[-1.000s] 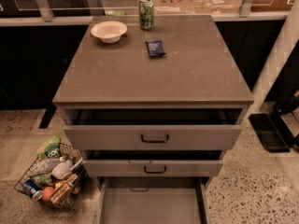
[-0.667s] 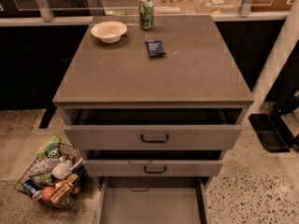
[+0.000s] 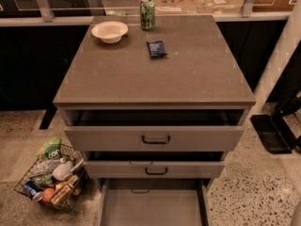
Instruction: Close bottom drawer
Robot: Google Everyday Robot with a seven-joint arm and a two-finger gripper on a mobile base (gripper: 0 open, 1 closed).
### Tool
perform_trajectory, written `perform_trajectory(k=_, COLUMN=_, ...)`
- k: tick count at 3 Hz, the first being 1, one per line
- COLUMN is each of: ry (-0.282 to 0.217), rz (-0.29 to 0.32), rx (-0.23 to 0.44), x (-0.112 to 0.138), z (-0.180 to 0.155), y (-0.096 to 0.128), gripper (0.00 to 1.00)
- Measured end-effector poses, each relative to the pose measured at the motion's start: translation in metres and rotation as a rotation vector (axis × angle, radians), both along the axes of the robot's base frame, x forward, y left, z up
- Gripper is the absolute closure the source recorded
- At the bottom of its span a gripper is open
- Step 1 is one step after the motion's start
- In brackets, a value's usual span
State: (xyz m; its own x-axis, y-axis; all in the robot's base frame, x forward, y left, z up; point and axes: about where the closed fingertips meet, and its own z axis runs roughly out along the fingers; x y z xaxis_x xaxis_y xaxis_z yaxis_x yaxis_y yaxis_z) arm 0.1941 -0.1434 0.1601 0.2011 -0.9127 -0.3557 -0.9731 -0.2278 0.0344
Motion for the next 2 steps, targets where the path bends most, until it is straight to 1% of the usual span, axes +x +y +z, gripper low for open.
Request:
perform_trajectory(k=1, ry=-0.001, rz=0.007, rx=-0.007, x=0.006, z=-0.009, y=0.010, gripper=1.00)
perform_trajectory(k=2, ry=-0.027, rz=0.019, rx=-0.040, x=0.019, z=-0.021, y=0.017, gripper=1.00)
